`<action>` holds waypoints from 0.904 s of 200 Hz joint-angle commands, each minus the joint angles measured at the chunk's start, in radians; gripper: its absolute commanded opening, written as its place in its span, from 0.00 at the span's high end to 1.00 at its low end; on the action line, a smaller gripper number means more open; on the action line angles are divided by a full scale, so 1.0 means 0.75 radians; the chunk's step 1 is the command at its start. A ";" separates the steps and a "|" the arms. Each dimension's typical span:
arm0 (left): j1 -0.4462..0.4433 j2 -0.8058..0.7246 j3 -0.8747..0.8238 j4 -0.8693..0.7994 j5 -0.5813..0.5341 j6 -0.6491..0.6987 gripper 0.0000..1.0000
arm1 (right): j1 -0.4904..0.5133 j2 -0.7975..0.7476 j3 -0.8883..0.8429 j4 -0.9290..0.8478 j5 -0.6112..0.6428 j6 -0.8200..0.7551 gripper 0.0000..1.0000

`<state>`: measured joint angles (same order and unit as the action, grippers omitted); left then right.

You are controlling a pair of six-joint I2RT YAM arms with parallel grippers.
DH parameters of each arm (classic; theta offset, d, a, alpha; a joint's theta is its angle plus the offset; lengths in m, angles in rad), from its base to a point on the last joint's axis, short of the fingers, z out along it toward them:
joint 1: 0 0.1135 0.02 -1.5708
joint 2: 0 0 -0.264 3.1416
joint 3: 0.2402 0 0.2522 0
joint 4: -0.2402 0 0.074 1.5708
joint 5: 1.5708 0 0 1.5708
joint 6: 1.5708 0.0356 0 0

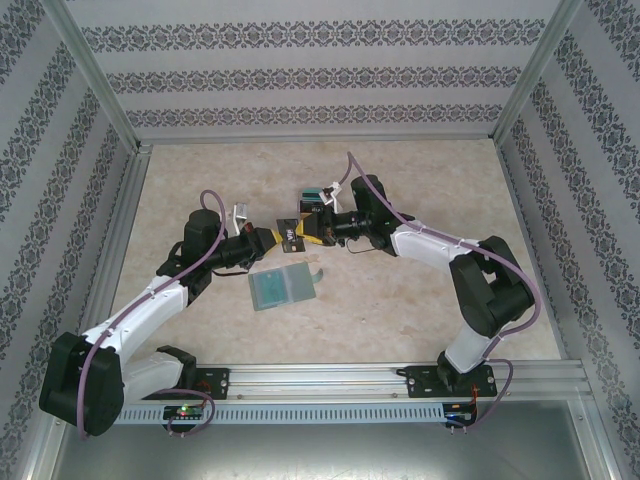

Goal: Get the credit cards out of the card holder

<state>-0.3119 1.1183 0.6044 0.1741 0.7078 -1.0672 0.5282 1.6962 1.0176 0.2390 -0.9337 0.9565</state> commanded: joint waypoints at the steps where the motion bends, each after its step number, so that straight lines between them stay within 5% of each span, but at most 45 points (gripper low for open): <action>1: 0.016 0.009 -0.014 0.115 0.032 -0.021 1.00 | 0.016 0.015 -0.018 0.073 -0.063 0.021 0.77; 45: 0.015 0.012 -0.023 0.093 0.026 -0.008 0.98 | 0.014 0.003 -0.018 0.086 -0.070 0.025 0.99; 68: 0.018 0.011 -0.015 0.042 0.015 0.018 0.55 | -0.007 -0.013 -0.008 0.070 -0.075 0.012 1.00; 93: 0.020 -0.003 0.022 -0.076 -0.011 0.076 0.33 | -0.054 -0.039 0.035 -0.042 -0.065 -0.073 1.00; 122: 0.033 -0.052 0.060 -0.230 -0.073 0.144 0.00 | -0.096 -0.042 0.229 -0.520 0.051 -0.437 1.00; 155: 0.038 -0.098 0.096 -0.392 -0.174 0.211 0.01 | -0.102 0.024 0.498 -1.000 0.363 -0.890 1.00; 181: 0.038 -0.141 0.123 -0.502 -0.265 0.271 0.01 | -0.101 0.059 0.617 -1.104 0.578 -1.153 1.00</action>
<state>-0.2985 1.0515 0.6559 -0.0753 0.5915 -0.9428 0.4511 1.7039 1.4170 -0.3862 -0.7071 0.3939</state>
